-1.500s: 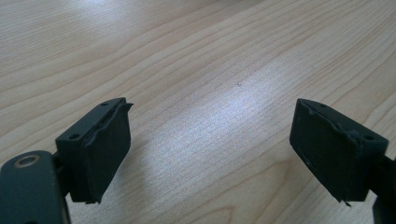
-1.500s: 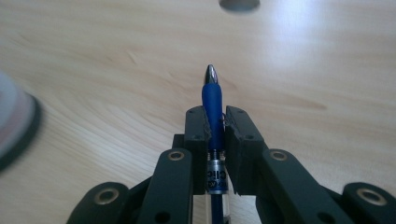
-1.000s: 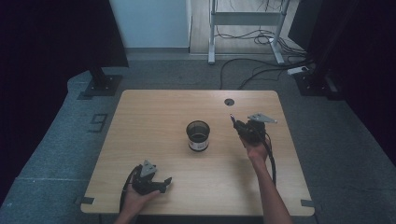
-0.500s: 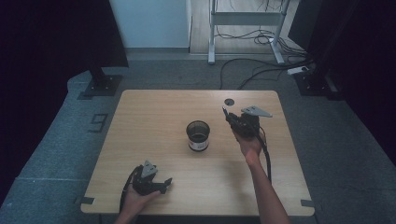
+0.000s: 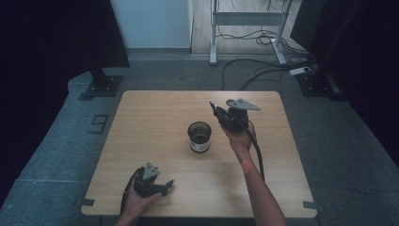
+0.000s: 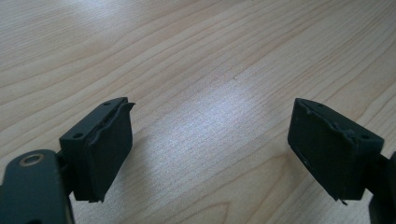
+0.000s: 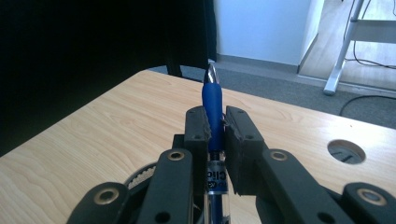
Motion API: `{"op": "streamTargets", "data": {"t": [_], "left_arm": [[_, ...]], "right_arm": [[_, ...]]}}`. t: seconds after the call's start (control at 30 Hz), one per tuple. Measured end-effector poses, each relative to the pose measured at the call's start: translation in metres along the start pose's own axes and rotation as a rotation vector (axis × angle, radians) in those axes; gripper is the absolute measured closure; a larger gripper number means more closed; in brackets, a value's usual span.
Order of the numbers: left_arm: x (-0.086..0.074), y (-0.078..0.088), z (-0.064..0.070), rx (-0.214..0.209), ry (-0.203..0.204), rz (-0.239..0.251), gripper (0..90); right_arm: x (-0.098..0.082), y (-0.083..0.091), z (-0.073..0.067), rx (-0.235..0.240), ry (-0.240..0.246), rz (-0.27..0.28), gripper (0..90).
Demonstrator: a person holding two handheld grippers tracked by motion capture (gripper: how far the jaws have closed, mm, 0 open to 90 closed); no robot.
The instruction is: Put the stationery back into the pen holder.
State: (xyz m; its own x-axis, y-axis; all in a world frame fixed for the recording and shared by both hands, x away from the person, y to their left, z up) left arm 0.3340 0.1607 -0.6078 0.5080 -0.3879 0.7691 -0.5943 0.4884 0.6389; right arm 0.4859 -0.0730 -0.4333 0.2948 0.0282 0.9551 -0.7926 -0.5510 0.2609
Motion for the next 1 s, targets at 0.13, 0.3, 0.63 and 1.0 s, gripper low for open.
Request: {"op": "streamTargets", "data": {"t": [0.13, 0.3, 0.63, 1.0], "left_arm": [[0.000, 0.000, 0.000, 0.003, -0.004, 0.000, 14.1], [0.000, 0.000, 0.000, 0.001, -0.003, -0.002, 14.1], [0.000, 0.000, 0.001, 0.001, -0.006, -0.001, 14.1], [0.000, 0.000, 0.001, -0.002, -0.008, 0.000, 14.1]], "right_arm": [[0.004, -0.008, -0.009, 0.010, 0.006, 0.002, 78.1], [0.006, -0.018, -0.020, 0.025, 0.020, -0.006, 78.1], [0.012, -0.033, -0.031, 0.042, 0.018, 0.015, 78.0], [0.006, -0.052, -0.035, 0.035, 0.026, 0.004, 78.0]]}}
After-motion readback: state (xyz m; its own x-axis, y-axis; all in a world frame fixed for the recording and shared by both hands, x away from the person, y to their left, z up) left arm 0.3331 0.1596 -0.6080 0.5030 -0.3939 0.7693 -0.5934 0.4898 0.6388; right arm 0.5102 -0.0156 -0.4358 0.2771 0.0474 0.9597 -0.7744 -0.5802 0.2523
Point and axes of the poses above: each handheld gripper's, and its own axes: y roughly backward along the jaws, x roughly out of its top, z roughly to its right, the point moved 9 cm from there along -y, roughly forward along the jaws, and after that the axes turned 4 degrees about z, right-handed, at the moved point
